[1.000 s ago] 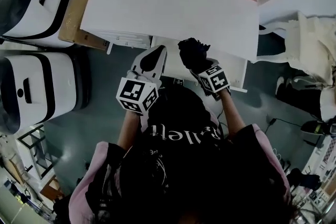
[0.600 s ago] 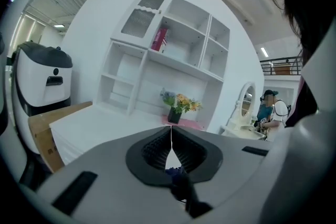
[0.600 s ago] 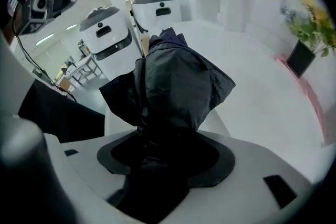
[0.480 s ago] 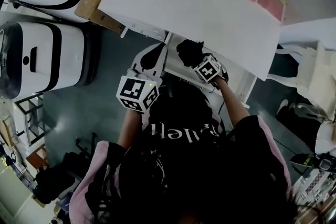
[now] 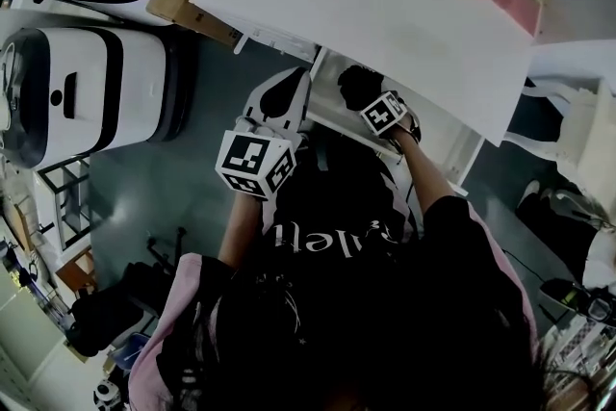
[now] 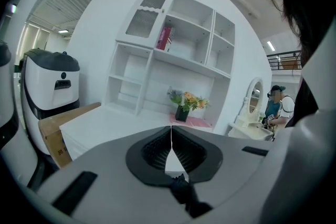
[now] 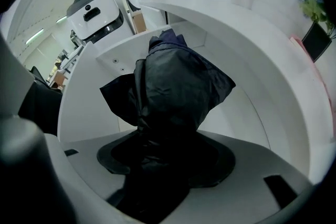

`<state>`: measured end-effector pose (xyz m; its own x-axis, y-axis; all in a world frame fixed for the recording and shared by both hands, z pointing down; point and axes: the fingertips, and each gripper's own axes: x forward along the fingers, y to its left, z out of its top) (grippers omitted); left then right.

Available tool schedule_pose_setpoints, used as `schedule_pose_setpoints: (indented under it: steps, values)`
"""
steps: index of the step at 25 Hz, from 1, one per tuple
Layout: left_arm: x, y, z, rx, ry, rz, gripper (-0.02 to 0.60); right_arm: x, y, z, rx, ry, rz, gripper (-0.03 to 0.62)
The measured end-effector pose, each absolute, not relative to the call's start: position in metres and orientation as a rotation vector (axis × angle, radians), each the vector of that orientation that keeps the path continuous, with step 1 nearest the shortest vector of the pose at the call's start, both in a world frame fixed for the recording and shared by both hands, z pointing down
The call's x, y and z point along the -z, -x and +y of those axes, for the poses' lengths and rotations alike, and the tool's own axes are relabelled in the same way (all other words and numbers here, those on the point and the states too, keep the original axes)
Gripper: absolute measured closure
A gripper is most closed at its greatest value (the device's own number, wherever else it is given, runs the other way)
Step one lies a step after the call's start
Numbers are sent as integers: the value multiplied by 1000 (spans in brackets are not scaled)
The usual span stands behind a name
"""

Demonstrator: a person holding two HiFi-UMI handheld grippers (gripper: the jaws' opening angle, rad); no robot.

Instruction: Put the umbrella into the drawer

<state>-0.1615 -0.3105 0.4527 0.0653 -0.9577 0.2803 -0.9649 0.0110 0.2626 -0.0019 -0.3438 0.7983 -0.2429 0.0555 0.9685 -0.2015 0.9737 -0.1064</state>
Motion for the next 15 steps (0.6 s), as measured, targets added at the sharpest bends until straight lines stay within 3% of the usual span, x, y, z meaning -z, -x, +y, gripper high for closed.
schedule_pose_setpoints:
  steps: [15]
  values:
    - [-455,146,-311,-78,-2036,-1841,565,-819,-11,-349,-245,-178,-1728,310]
